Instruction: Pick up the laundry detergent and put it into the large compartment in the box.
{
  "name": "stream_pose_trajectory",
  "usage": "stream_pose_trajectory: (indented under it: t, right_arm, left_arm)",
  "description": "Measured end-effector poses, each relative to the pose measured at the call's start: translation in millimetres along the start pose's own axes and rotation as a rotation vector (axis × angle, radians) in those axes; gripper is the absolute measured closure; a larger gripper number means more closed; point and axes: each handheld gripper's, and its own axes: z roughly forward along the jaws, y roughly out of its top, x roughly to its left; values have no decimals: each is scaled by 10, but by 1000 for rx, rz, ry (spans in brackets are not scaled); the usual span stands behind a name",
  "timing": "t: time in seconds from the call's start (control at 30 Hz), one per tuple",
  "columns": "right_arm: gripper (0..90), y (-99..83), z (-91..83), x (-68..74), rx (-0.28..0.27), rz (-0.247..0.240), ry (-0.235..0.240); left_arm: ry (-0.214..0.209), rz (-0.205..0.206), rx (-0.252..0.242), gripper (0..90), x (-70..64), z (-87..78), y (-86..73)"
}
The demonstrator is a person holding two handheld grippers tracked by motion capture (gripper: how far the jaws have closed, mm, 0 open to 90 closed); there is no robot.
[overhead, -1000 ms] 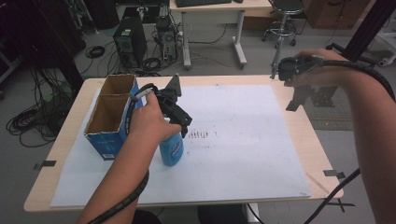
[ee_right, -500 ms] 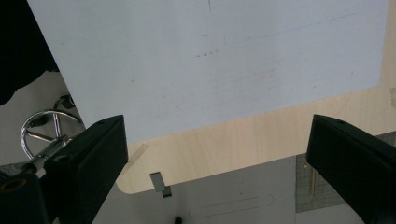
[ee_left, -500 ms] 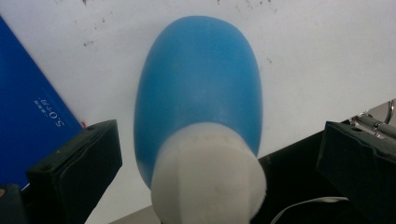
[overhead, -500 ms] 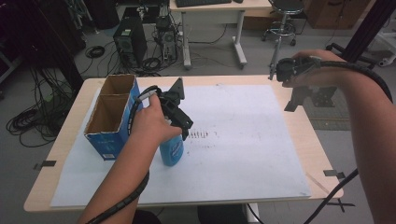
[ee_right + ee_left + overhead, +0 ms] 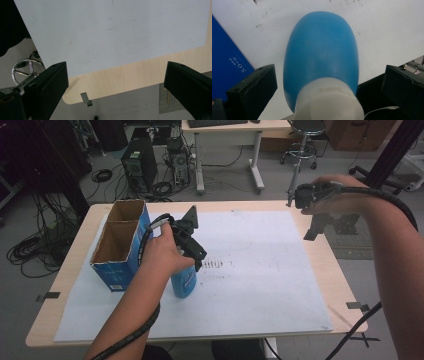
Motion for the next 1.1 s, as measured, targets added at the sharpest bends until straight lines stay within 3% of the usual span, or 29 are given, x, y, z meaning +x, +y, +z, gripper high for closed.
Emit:
stream_pose_trajectory:
  t: [0.37,0.7,1.1]
  right_arm:
    - [53,-11,44,-5,5,4,3]
    - [53,-24,61,-5,5,3,3]
    - [54,-36,78,-1,3,6,4]
  left_arm:
    - [13,8,3,20,10,46,1]
    - [33,9,9,127,-2,65,10]
    - [46,13,-10,183,-24,58,6]
